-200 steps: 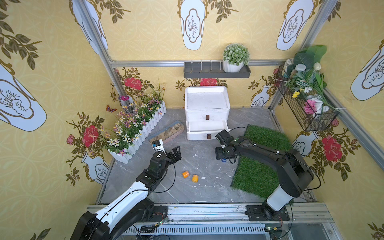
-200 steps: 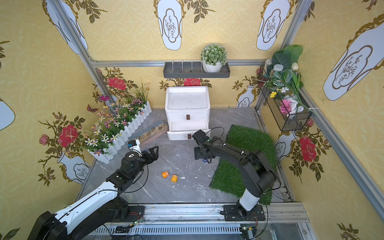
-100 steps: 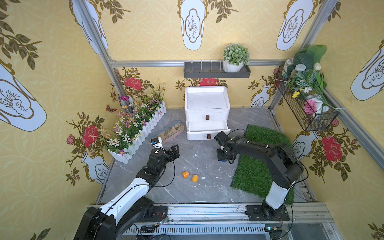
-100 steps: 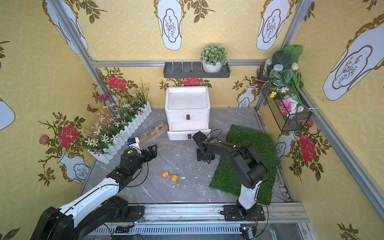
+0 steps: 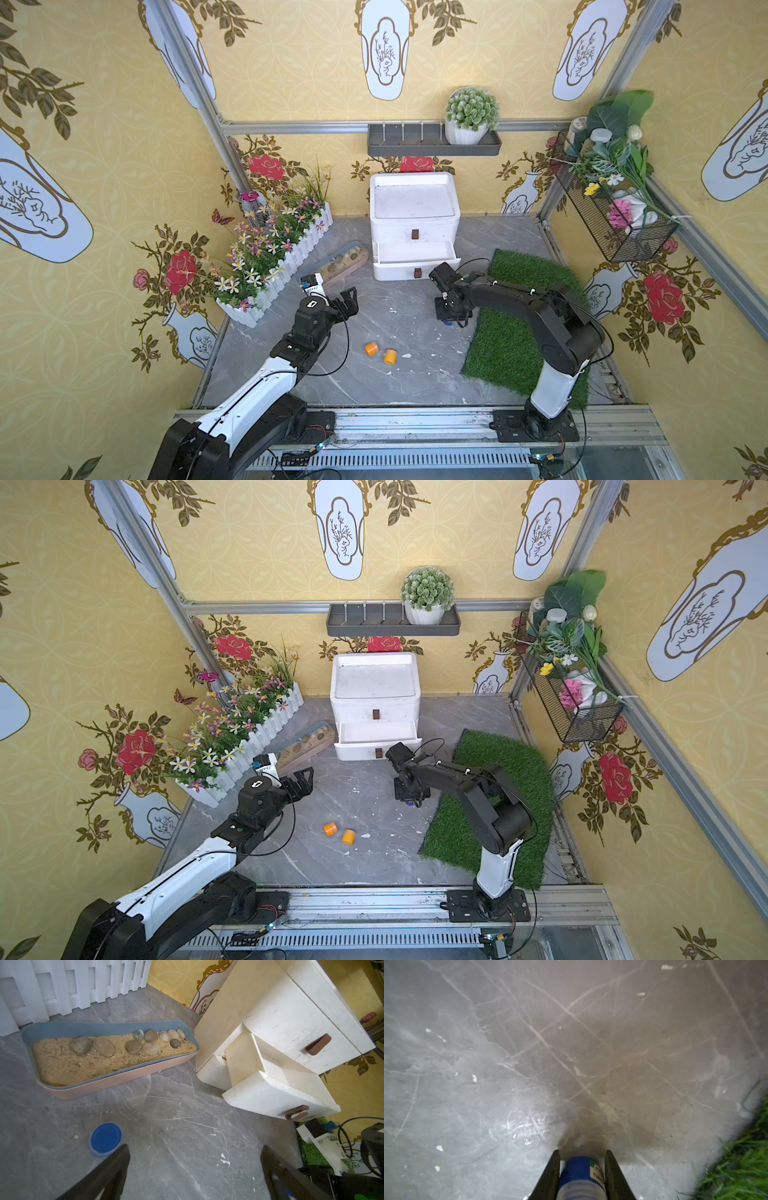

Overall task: Put the paint cans in the drawer according to color
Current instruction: Pick up the paint can at the center of the board, then place the paint can in the drawer.

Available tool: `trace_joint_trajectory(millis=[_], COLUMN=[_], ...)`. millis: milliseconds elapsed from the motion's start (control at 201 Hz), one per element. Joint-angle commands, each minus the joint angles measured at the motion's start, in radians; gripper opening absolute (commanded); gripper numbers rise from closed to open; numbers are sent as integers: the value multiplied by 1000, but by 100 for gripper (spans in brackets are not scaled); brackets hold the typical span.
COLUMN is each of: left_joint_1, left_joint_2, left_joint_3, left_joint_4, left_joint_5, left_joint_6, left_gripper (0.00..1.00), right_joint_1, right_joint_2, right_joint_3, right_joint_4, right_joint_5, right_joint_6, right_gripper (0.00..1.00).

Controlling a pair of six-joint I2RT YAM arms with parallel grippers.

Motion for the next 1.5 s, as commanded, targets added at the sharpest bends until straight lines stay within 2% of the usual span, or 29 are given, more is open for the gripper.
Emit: trace_joint_trajectory(millis=[0, 199, 404, 518, 738, 1052, 1171, 1331, 1495], left_joint_1=[1, 4, 26, 32, 34, 37, 37, 37, 38], left_joint_2=[-13, -60, -88, -93, -112, -141, -128, -112, -106], left_joint_3=[6, 45, 64, 65, 63, 57, 62, 70, 70], left_joint_4=[-4, -74, -105, -106, -121, -136, -127, -121, -119], left_joint_5=[6, -45, -62, -61, -62, -65, -57, -48, -39], left_joint_6=[8, 104, 145, 146, 144, 140, 140, 135, 126], left_gripper=[100, 100, 100, 100, 100, 100, 100, 100, 100], right_joint_1=[2, 13, 14, 9, -24, -74, -80, -93, -94], right_joint_2=[-54, -245, -331, -287, -95, 62, 97, 124, 57], right_joint_3=[-25, -36, 146, 292, 520, 624, 642, 669, 625], right_joint_4=[10, -21, -78, -85, -90, -92, -97, -121, -96], right_joint_5=[18, 8, -11, -10, 11, 67, 90, 80, 51], right_joint_6=[5, 12, 10, -4, -4, 27, 37, 53, 46], right_gripper=[23, 23, 24, 24, 25, 26, 30, 51, 55])
